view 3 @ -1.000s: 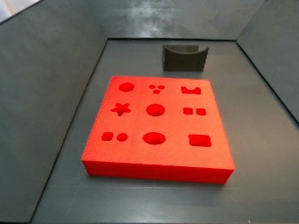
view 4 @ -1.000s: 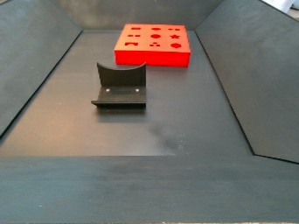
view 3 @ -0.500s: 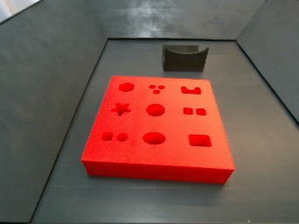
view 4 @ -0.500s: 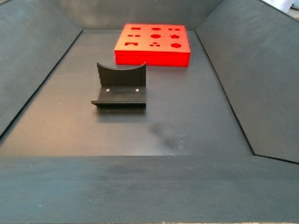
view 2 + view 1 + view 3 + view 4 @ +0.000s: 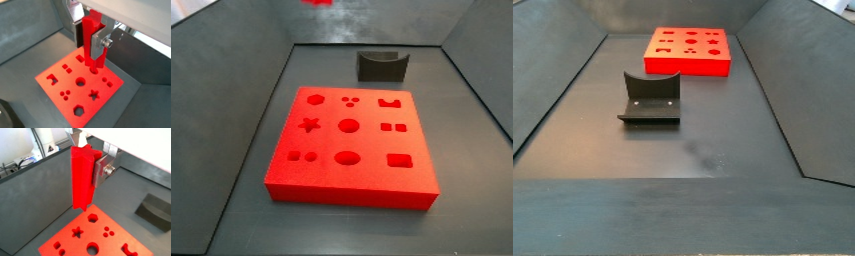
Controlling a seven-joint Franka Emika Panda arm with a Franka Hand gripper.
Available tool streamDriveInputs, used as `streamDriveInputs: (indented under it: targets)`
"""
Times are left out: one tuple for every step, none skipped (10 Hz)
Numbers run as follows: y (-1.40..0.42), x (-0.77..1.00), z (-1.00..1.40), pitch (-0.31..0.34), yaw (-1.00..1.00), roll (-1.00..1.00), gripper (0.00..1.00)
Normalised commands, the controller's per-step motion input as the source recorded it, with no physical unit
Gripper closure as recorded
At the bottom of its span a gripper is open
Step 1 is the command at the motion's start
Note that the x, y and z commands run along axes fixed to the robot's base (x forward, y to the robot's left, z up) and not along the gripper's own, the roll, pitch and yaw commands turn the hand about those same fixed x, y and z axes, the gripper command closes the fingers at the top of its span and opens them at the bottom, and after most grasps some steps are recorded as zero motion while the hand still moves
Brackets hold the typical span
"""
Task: Pick up the star object. Move up. Move to above the board. Insert the star object.
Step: Insert the star object.
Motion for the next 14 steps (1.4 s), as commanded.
streamDriveInputs:
  targets:
    - [-0.09, -0.13, -0.8, -0.03, 0.32, 0.12, 1.0]
    - [-0.17, -0.03, -0.91, -0.034, 0.32, 0.17, 1.0]
    - [-0.13, 0.0, -0.94, -0.037, 0.24, 0.18, 1.0]
    - [-0.06, 0.04, -0.83, -0.034, 0.12, 0.23, 1.0]
    - [0.0, 0.0, -0.78, -0.036, 0.03, 0.27, 1.0]
    - [0.0, 0.0, -0.76, -0.029, 0.0, 0.28, 1.0]
    - [0.0, 0.01, -0.73, -0.011, 0.0, 0.25, 1.0]
    - [0.0, 0.0, -0.04, 0.0, 0.0, 0.0, 1.0]
    - [0.02, 0.0, -0.24, 0.003, 0.0, 0.04, 1.0]
    - [0.13, 0.0, -0.34, 0.0, 0.03, 0.08, 1.0]
    - [0.13, 0.0, -0.38, 0.0, 0.05, 0.09, 1.0]
    - [0.13, 0.0, -0.37, 0.0, 0.03, 0.07, 1.0]
    - [0.09, 0.0, -0.39, 0.0, 0.01, 0.05, 1.0]
    - [0.01, 0.0, -0.07, 0.0, 0.0, 0.0, 1.0]
